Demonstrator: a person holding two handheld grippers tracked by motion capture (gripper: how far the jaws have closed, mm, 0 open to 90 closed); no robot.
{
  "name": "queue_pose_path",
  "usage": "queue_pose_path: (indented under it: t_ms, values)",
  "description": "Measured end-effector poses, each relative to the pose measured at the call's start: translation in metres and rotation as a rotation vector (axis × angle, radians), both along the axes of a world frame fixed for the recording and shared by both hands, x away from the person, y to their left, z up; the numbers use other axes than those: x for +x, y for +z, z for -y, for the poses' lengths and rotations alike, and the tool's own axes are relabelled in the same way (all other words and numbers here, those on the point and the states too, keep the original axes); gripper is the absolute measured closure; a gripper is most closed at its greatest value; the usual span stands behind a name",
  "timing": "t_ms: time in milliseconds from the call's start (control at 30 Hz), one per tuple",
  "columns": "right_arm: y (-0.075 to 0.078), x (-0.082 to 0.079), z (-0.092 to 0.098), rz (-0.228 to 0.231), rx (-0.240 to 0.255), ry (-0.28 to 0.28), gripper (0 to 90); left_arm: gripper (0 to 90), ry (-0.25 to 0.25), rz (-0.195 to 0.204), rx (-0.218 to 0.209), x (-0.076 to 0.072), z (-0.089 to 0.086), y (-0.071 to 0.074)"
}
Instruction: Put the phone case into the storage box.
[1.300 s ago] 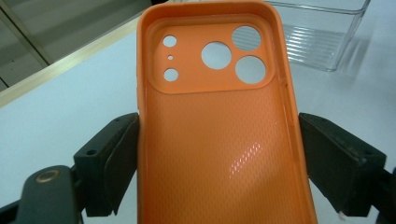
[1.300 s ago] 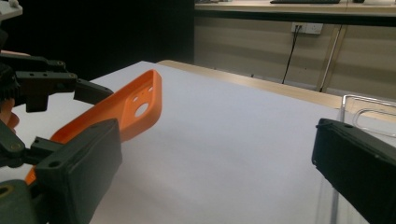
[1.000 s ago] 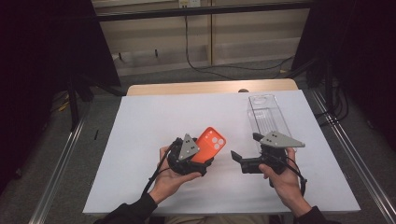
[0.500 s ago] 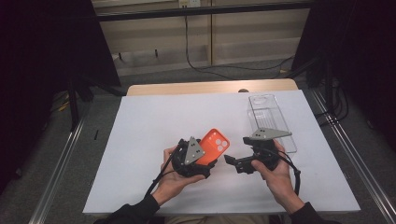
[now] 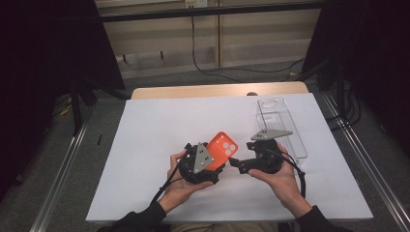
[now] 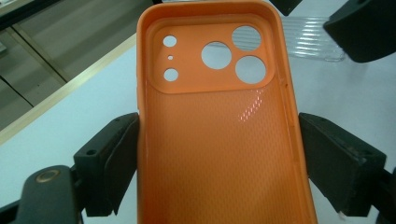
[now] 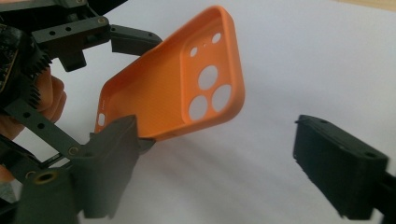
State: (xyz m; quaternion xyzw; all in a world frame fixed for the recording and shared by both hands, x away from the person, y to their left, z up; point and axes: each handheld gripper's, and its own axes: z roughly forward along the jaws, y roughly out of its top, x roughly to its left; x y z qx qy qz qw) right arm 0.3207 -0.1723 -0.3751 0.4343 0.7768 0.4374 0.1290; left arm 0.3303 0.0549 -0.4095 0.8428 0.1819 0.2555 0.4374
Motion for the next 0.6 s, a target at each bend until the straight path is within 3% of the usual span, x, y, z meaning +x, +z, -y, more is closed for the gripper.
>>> queue_pose_path:
  t_ms: [100,200,367,600]
  values:
    - [0.002,-0.002,-0.003,0.004,-0.003,-0.033,19.8,15.9,-0.001,0.011,0.006,-0.001,0.001,-0.001]
    - [0.003,0.0,-0.003,-0.04,0.031,-0.056,24.8,15.9,-0.007,0.015,0.007,-0.002,0.002,-0.001]
    - [0.004,0.004,0.0,-0.076,0.055,-0.081,31.9,15.9,-0.003,0.022,0.01,-0.003,0.002,-0.001]
    - [0.009,0.01,-0.001,-0.139,0.069,-0.089,45.5,15.9,0.003,0.041,0.001,-0.004,0.002,0.0]
